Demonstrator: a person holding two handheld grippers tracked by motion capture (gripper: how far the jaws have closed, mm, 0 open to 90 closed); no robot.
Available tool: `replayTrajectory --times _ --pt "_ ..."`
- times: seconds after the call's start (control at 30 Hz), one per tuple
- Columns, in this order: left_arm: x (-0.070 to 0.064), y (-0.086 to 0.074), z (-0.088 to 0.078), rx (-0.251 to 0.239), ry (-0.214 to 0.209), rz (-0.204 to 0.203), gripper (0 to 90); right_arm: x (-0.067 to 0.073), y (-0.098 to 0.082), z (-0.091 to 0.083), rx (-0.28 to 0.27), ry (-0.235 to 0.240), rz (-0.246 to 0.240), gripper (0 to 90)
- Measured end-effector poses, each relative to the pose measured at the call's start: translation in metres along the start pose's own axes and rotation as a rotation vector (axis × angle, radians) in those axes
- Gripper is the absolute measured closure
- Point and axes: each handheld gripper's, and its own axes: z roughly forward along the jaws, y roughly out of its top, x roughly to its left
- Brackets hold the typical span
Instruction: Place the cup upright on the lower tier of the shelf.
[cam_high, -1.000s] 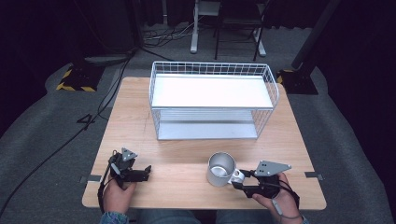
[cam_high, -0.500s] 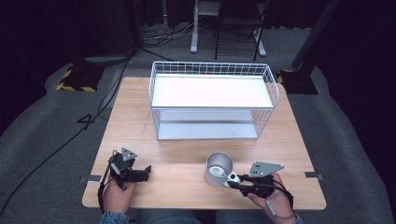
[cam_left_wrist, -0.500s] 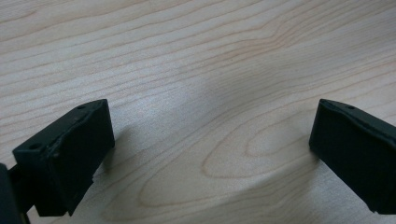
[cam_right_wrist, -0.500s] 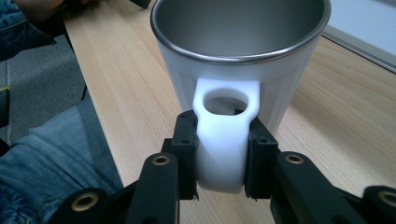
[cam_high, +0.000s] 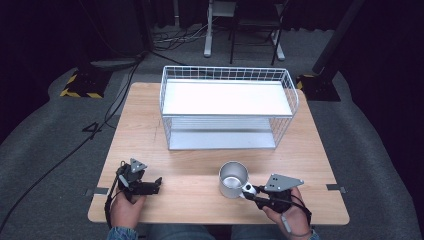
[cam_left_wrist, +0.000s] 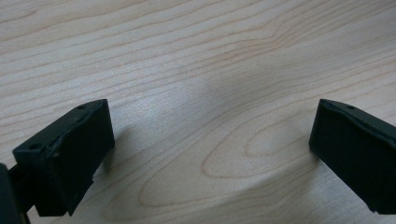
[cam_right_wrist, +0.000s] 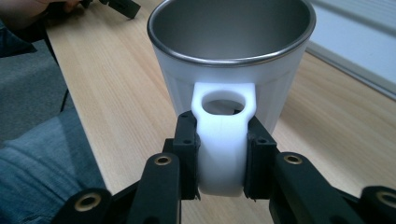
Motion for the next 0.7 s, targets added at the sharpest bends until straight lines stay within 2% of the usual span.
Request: replayTrajectory --times 0.13,0.17,0.43,0.67,0.7 --pt "-0.001 0.0 0.0 -0.001 0.001 -0.003 0.4 -0.002 0.0 -0.002 -0.04 -0.015 0.005 71.6" --pt "-0.001 0.0 0.0 0.0 0.0 -0.002 0.4 -0.003 0.002 -0.005 -0.064 -0.031 0.004 71.6" --pt "-0.001 0.0 0.0 0.001 0.0 0.003 0.3 -0.012 0.013 -0.009 -0.09 -0.051 0.017 71.6" --pt "-0.001 0.0 0.0 0.0 0.001 0.0 0.4 -0.031 0.034 -0.009 -0.113 -0.083 0.048 71.6" --pt "-0.001 -0.001 -0.001 0.001 0.0 0.0 0.4 -0.04 0.04 -0.005 -0.122 -0.087 0.071 71.6"
